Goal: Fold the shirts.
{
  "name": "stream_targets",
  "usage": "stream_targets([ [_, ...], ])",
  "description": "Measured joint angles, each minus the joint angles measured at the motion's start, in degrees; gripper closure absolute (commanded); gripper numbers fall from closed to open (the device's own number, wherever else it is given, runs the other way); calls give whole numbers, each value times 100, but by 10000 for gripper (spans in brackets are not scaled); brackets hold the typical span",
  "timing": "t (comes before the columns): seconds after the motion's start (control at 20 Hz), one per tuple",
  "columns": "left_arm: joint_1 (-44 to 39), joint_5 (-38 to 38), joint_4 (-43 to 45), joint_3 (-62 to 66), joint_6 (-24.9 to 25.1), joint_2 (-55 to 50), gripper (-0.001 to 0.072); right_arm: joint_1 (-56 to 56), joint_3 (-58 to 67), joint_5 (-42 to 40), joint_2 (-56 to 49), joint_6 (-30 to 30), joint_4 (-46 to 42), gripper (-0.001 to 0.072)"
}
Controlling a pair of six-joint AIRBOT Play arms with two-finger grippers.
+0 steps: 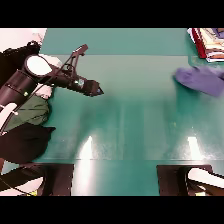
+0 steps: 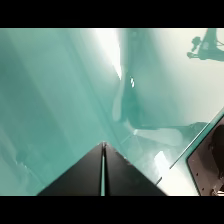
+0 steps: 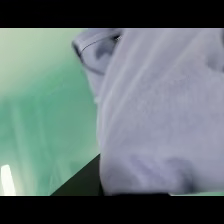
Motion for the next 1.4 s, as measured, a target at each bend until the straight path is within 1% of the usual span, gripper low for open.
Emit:
stream_targets([
  [0.2, -289, 282, -11, 0, -9, 0, 684, -1410, -649, 0, 221, -107, -74, 700],
  [0.4, -361, 369, -11, 0, -17, 0, 684, -2179, -885, 136, 236, -166, -111, 696],
  [0.45, -372, 374, -9, 0, -20, 0, 684, -2330, -914, 212, 234, -177, -118, 581],
  [0.5, -374, 396, -7, 0, -20, 0, 684, -2481, -931, 306, 236, -181, -118, 304],
  [0.55, -380, 409, -7, 0, -20, 0, 684, -2623, -942, 385, 236, -188, -120, 160],
  [0.6, -385, 407, -7, 0, -20, 0, 684, -2776, -946, 483, 236, -195, -131, 142],
  [0.8, -387, 343, 57, 0, -24, 0, 684, -3429, -693, 986, 236, -195, -136, 160],
  [0.85, -387, 323, 90, 0, -24, 0, 684, -3552, -540, 1106, 238, -195, -131, 192],
  [0.9, -389, 321, 103, 0, -22, 0, 684, -3613, -387, 1198, 240, -190, -81, 212],
  [1.0, -389, 321, 138, 0, -9, 0, 684, -3539, -98, 1285, 299, -186, 151, 212],
  [1.1, -389, 323, 144, 0, 4, 0, 684, -3104, 92, 1290, 433, -186, 481, 212],
  [1.2, -389, 323, 157, 0, 13, 0, 684, -2415, 179, 1250, 599, -186, 691, 213],
  [1.4, -389, 304, 160, 0, 17, 0, 684, -466, 223, 1075, 914, -188, 846, 213],
])
